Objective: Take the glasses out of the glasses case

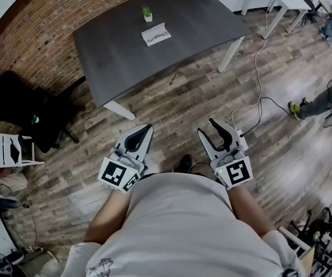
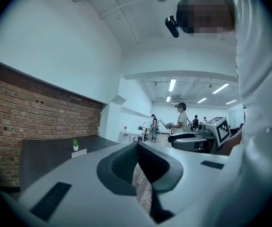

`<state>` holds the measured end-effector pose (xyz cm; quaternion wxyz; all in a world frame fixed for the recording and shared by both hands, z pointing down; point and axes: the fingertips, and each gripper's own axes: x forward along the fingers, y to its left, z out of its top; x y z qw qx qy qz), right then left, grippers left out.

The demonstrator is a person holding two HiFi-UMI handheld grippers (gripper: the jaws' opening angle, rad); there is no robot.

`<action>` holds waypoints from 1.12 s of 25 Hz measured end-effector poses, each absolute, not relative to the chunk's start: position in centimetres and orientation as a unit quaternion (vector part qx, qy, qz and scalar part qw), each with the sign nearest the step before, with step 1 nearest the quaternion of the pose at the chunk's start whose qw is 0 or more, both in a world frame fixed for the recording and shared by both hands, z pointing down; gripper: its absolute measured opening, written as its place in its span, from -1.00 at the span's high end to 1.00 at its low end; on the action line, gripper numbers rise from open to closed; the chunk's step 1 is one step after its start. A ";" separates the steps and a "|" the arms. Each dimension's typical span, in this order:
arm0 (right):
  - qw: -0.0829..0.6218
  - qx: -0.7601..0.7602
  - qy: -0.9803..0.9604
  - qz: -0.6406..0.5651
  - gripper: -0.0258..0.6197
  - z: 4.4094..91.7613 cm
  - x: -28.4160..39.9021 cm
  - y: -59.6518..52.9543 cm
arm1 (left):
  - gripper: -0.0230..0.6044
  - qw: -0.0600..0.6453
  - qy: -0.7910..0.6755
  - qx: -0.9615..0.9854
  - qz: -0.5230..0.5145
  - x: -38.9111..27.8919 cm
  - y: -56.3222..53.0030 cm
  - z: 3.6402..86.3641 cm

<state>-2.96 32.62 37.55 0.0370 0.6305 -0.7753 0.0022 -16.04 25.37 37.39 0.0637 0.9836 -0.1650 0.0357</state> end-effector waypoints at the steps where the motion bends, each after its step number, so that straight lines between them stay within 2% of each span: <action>1: 0.038 0.631 -0.775 0.003 0.39 37.6 -2.3 32.8 | 0.89 0.063 -0.163 0.984 0.038 -15.3 25.4 37.4; 17: 0.046 0.655 -0.754 0.023 0.39 39.1 3.7 32.2 | 0.89 0.072 -0.131 0.987 0.054 -8.9 22.9 38.5; 28: 0.061 0.662 -0.747 0.034 0.39 39.7 7.0 24.3 | 0.89 0.083 -0.114 0.989 0.044 -4.5 14.2 39.2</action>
